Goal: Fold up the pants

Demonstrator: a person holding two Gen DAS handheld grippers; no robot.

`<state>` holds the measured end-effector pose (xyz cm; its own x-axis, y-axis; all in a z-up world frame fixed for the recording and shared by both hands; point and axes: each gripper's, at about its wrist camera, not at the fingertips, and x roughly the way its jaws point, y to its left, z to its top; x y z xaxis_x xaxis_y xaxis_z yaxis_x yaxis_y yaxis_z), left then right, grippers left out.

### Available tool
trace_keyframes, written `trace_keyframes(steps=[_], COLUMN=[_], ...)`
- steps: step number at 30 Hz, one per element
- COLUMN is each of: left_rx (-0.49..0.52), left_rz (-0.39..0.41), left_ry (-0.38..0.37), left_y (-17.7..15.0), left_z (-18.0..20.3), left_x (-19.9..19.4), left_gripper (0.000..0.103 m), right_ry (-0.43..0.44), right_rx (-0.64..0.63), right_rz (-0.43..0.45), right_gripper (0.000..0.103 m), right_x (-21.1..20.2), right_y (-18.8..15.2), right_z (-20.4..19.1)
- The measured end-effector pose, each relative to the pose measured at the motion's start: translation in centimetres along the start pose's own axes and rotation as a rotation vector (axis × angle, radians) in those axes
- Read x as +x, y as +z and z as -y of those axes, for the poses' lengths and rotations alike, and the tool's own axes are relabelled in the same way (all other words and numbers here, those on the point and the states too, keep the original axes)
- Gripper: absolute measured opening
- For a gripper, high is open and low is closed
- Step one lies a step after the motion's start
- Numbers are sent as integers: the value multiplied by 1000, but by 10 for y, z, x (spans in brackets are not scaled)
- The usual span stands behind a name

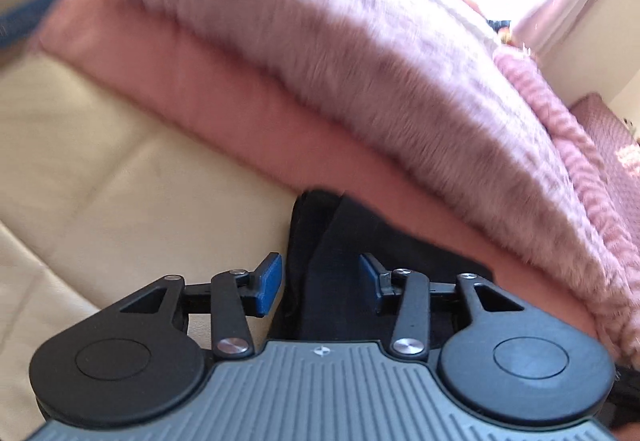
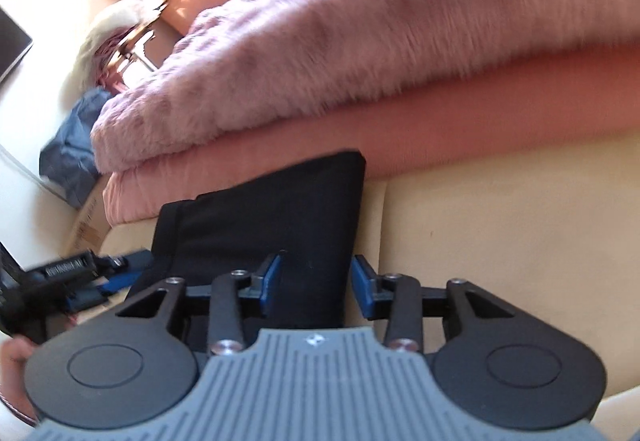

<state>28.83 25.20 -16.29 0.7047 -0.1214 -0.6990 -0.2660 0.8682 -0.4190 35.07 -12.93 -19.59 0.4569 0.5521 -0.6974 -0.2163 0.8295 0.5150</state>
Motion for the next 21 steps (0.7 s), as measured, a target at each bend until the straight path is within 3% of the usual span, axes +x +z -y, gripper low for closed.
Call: trace_keyframes(steps=[6,12,16,21], left_rx=[261,360,424,498], left_rz=[173,327,372,391], left_ry=[67,87,105,139], left_y=[-29,-57,-77,-108], left_z=[82,131,147,161], left_x=[-79,-151,-186,-204], left_gripper=[56,75,82,89], right_ry=[-77,-125,-171,-250], right_rx=[-230,-336,-384,-403], right_rz=[169,341,436,494], right_gripper=[57,81,82,82], right_x=[-79,-168,-219,-258], right_y=[-10,-36,-64,-101], right_z=[-46,-76,-86,-94])
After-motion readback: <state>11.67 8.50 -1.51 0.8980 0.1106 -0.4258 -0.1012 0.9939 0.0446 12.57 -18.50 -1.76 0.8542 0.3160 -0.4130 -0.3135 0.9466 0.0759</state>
